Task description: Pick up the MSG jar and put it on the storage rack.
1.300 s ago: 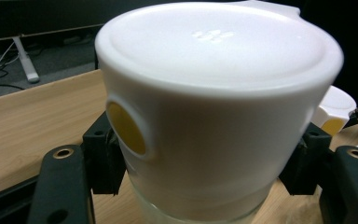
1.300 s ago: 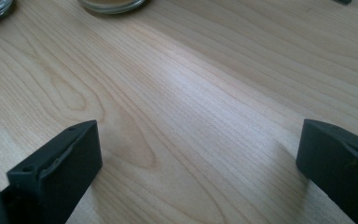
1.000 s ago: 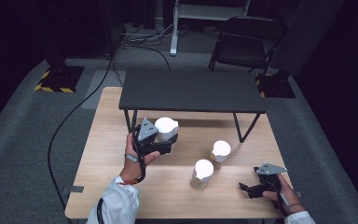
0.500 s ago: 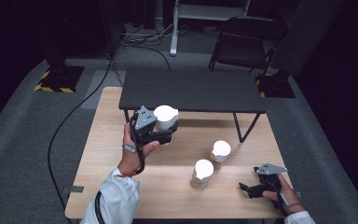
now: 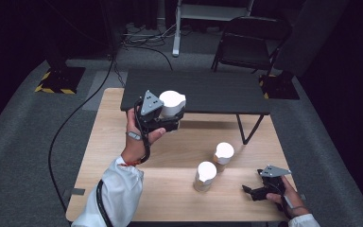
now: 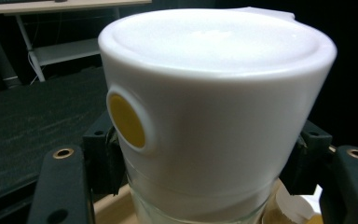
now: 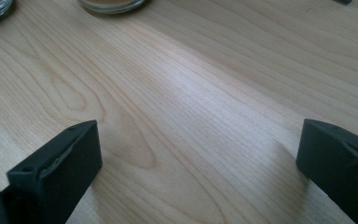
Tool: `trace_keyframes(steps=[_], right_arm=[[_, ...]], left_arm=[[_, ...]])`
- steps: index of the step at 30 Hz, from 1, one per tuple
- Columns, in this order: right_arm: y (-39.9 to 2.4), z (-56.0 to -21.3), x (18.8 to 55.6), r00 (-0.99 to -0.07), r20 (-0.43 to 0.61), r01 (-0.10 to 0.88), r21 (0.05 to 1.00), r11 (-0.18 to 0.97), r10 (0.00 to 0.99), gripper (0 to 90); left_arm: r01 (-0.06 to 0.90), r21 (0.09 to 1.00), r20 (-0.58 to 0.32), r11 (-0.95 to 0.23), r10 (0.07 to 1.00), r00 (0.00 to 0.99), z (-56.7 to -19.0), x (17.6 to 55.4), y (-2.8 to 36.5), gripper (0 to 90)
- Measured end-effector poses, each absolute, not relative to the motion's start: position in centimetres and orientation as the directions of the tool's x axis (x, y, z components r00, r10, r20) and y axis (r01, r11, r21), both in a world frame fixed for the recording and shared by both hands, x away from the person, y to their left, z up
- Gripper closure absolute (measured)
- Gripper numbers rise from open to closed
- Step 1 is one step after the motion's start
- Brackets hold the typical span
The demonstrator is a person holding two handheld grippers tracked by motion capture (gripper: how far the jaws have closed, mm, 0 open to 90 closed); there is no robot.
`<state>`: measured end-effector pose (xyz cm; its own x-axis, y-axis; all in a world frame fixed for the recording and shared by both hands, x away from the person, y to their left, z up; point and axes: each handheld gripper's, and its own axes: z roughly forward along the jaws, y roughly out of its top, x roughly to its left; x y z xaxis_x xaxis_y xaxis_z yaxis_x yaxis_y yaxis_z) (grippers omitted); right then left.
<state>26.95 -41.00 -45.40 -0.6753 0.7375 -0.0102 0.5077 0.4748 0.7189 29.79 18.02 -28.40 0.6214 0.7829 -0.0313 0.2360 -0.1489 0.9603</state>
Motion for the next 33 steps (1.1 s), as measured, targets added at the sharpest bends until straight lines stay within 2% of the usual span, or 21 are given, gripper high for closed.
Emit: trace_keyframes(steps=[14, 33], right_arm=[[-41.0, -45.4, 26.9, -0.675, -0.01, 0.508, 0.719, 0.475, 0.738, 0.0], [-41.0, -45.4, 26.9, -0.675, -0.011, 0.508, 0.719, 0.475, 0.738, 0.0]], left_arm=[[0.208, 0.969, -0.017, -0.136, 0.799, 0.601, -25.8, 31.5, 17.6, 30.1], [0.22, 0.972, -0.048, -0.083, 0.846, 0.531, -25.7, 35.8, 17.1, 30.1]])
